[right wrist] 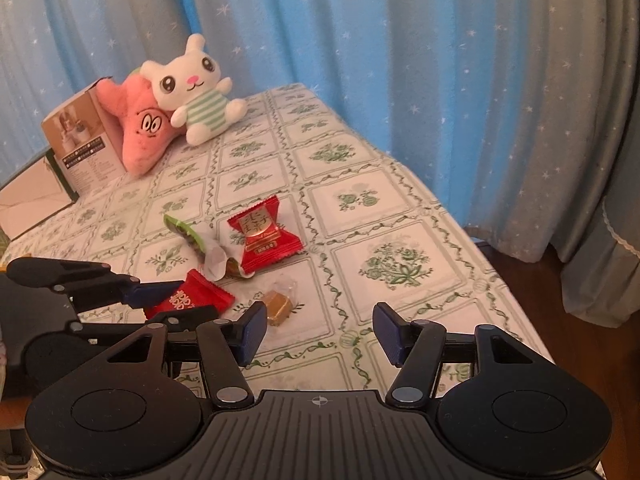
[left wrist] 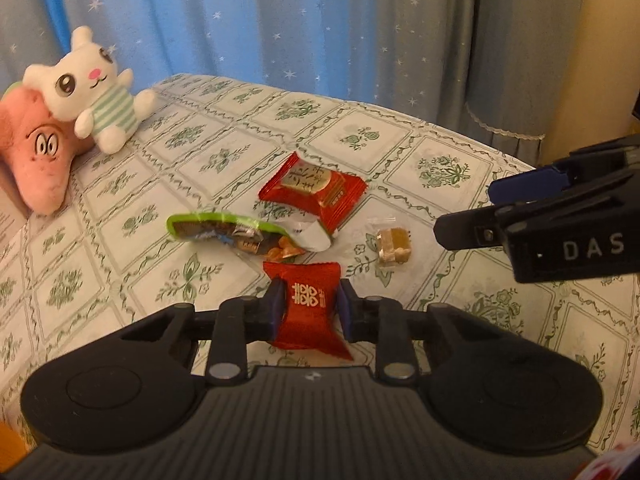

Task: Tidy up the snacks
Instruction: 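Grasp the red packet with the left tool while the right tool grasps the clear-wrapped caramel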

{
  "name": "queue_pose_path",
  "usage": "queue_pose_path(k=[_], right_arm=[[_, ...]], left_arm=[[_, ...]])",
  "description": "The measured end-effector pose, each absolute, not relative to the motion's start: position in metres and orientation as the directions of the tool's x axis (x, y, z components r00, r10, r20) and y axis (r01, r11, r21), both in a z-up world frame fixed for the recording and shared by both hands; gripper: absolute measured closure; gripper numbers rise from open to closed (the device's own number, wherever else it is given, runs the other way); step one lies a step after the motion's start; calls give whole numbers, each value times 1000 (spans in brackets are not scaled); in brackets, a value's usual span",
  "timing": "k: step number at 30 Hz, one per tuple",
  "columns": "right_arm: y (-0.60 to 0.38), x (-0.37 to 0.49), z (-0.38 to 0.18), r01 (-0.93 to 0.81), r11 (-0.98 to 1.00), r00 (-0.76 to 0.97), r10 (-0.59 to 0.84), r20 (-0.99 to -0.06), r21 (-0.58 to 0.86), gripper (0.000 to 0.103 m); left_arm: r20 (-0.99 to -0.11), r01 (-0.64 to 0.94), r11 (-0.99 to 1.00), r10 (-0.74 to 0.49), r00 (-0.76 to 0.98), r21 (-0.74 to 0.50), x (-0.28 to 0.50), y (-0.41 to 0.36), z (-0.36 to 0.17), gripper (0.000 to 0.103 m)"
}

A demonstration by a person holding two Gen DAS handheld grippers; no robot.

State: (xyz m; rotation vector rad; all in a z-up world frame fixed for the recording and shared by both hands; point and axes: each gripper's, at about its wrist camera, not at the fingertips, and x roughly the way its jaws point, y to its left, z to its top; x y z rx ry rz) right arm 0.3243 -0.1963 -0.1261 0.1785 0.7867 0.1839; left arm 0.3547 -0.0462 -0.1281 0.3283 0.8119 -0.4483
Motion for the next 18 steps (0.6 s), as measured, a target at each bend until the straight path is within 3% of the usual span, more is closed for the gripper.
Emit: queue_pose_path(k=[5, 10, 18], right_arm=[[-190, 336, -131, -126, 961, 675, 266, -689, 247, 49], [-176, 347, -138, -161, 954, 659, 294, -692, 253, 61], [-154, 357, -148, -190, 960, 659, 281, -697, 207, 67]], left_arm=[[-746, 337, 941, -209, 633, 23, 339, -17, -127, 81], [-730, 197, 980, -146, 668, -15, 314, 4, -127, 81], [-715, 174, 984, -149, 683, -39, 303, 14, -128, 81]])
